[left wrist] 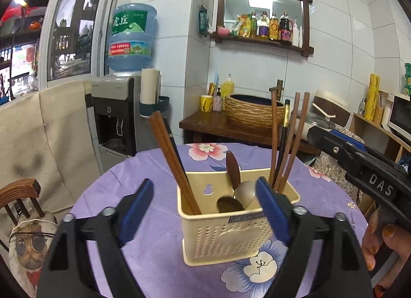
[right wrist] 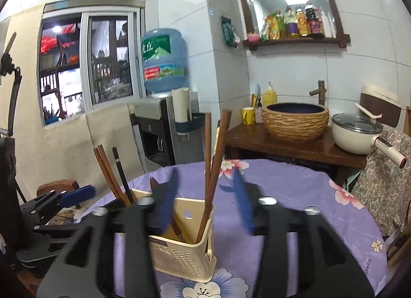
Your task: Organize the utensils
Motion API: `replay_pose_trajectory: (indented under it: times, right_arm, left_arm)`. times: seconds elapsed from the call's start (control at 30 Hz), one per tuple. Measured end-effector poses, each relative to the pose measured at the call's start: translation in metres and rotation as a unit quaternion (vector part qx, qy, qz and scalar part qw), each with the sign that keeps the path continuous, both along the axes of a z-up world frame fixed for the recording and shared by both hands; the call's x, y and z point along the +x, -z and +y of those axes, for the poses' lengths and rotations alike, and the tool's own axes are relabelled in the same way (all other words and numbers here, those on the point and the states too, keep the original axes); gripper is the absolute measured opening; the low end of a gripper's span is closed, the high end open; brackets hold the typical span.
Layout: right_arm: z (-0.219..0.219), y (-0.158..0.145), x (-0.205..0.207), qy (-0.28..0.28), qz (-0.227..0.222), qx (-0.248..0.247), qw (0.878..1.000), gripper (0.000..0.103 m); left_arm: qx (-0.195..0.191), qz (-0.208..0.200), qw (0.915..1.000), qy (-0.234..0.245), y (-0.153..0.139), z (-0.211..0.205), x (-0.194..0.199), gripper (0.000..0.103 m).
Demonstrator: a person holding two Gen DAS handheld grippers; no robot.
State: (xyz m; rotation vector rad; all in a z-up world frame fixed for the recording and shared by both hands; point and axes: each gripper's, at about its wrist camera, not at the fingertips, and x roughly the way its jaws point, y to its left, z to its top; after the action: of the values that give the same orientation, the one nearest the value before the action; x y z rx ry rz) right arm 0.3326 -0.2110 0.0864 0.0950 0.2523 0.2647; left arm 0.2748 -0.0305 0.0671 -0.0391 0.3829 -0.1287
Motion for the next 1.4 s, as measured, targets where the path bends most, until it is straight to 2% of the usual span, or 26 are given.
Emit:
replay_pose_trajectory:
  times: [0.07,0.17,0.23,0.33,0.53,0.67,0.8,1.03,1.13,1.4]
  right_arm:
    - [-0.004,-0.001,-0.009,0.002,-0.002,-0.009,1.0,0.082]
    - [-0.008,0.006,-0.03,-0.001,0.002,-0.023,1.0,0.092]
    - [-0.011,0.016,-0.044,-0.011,0.011,-0.031,0.999,0.097]
    - [-0.016,0.037,-0.069,-0.028,0.034,-0.026,0.999,0.097]
    - [-0.026,0.085,-0.125,-0.045,0.083,0.019,0.995,0.097]
    - [-0.024,0.108,-0.167,-0.044,0.084,0.021,0.995,0.097]
    - [-0.018,0.122,-0.218,-0.036,0.059,0.002,0.998,0.097]
    - [-0.015,0.124,-0.29,-0.036,0.031,-0.005,0.999,0.097]
    - [-0.013,0.118,-0.314,-0.027,0.005,-0.013,1.0,0.097]
    - [-0.022,0.105,-0.33,-0.019,-0.013,-0.016,1.0,0.097]
  left_arm:
    - [-0.009,-0.018,0.9998,-0.003,-0.002,0.005,-0.019,0.097]
    - [-0.015,-0.03,0.9994,0.002,0.002,0.012,-0.045,0.097]
    - [-0.009,-0.024,0.9996,0.01,0.007,0.014,-0.06,0.097]
    - [0.004,-0.005,0.9999,0.015,0.022,0.017,-0.083,0.097]
    - [0.009,0.01,0.9998,-0.014,0.057,0.028,-0.138,0.097]
    - [-0.01,0.011,0.9997,-0.022,0.073,0.037,-0.175,0.097]
    - [-0.005,-0.009,0.9995,-0.029,0.08,0.038,-0.211,0.097]
    - [0.0,-0.03,0.999,-0.034,0.084,0.037,-0.256,0.097]
    - [0.001,-0.037,0.9989,-0.028,0.08,0.036,-0.265,0.097]
    - [-0.005,-0.055,0.9983,-0.017,0.074,0.035,-0.277,0.097]
